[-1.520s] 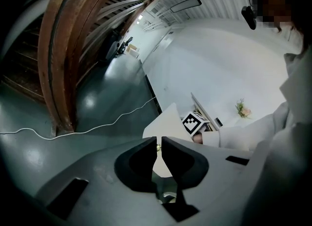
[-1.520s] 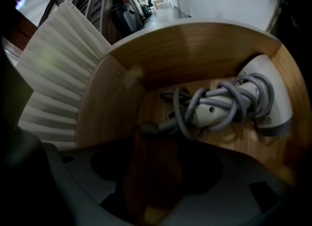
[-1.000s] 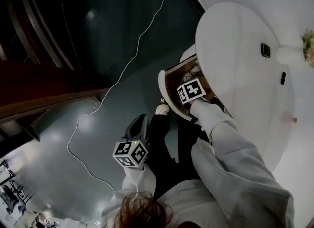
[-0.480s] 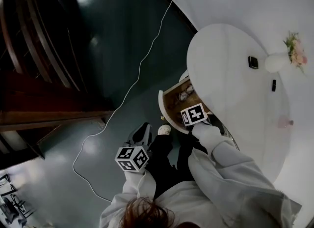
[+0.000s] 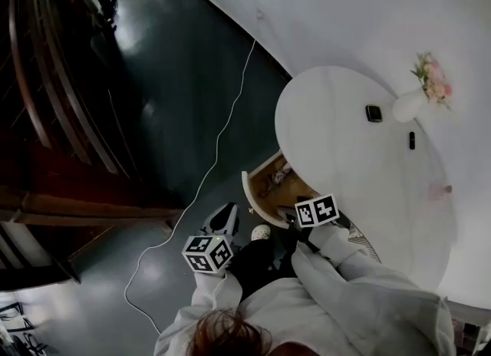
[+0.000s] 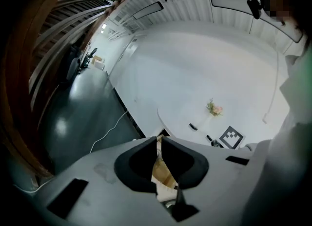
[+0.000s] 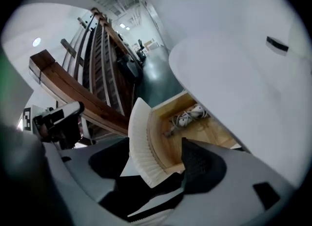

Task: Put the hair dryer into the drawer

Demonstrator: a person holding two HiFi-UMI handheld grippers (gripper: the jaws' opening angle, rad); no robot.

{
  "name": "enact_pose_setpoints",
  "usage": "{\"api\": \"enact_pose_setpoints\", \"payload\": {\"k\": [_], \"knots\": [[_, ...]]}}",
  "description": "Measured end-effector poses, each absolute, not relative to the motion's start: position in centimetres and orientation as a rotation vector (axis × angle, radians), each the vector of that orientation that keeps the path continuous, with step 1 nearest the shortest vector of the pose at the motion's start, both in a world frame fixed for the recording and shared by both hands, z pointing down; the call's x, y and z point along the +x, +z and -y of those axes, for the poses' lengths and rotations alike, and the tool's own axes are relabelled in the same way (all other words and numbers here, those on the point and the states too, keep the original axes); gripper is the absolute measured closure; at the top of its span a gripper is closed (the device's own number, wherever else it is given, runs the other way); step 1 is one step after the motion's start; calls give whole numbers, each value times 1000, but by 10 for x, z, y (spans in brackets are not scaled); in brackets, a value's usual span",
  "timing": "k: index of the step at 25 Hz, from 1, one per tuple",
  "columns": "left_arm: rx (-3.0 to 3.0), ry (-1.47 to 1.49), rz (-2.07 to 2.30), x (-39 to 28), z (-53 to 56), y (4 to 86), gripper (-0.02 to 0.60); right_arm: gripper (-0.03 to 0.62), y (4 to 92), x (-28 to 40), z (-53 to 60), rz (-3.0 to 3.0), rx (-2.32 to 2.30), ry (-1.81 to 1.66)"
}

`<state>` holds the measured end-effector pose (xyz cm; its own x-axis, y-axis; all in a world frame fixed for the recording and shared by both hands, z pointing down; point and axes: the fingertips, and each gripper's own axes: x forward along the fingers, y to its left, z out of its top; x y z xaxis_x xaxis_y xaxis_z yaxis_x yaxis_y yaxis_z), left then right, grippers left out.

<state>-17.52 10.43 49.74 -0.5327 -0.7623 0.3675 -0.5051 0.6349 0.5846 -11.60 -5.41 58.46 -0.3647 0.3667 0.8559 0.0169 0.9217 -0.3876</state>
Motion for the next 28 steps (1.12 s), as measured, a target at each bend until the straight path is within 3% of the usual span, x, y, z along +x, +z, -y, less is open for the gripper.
{"api": "enact_pose_setpoints", "payload": {"k": [10,12,23,28], "knots": [[1154,-487,2282,-194,-82,449,544,292,455,-152,57,2302,-308,619],[1193,-485,2298,-201,-78,436,544,343,424,-160,63,2417,-299,618],[1363,-302,2566,-247,-48,324,543,546,268,-187,101,2994,-327,347],[1417,-126,2715,-244,-28,289,543,546,243,-182,111,3104,-231,172]]}}
